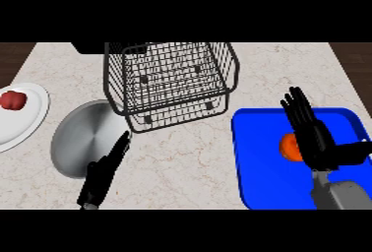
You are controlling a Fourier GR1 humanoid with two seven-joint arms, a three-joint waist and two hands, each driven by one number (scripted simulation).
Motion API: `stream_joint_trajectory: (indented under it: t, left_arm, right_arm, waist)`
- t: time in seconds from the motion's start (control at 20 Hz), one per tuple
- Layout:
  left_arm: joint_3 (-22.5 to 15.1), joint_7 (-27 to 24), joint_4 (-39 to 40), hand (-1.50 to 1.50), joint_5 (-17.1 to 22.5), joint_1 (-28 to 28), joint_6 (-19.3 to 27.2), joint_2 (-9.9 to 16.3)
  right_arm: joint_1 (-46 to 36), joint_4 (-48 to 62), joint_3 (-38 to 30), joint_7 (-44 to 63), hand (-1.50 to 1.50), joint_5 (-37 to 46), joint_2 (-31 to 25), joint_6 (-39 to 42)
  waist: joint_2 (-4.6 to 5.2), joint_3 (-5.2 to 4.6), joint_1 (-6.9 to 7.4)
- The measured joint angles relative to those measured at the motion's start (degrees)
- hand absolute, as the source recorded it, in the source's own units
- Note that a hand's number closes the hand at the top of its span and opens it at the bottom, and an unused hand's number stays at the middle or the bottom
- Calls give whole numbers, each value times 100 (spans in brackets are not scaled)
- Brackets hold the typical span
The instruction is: Pick the squash from the tray and place it in the tiered basket
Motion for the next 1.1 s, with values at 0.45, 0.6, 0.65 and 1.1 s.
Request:
stream_joint_trajectory:
  t: [0.45,0.6,0.65,1.1]
  left_arm:
    - [567,333,-550,0,475,-409,-21,-32]
    - [671,637,-652,0,650,-650,-118,-10]
    - [718,718,-618,0,706,-733,-181,10]
    - [824,966,-681,0,777,-1022,-257,-46]
  right_arm:
    - [815,136,-1469,-1876,-150,261,-329,-575]
    - [1113,426,-1994,-2697,-150,147,-44,-805]
    - [1233,515,-2065,-3015,-150,201,-4,-768]
    - [2573,-426,-1472,-2925,-150,1905,-278,-1835]
  waist:
    - [-9,51,-284]
    - [4,54,-201]
    - [11,51,-166]
    - [6,25,-70]
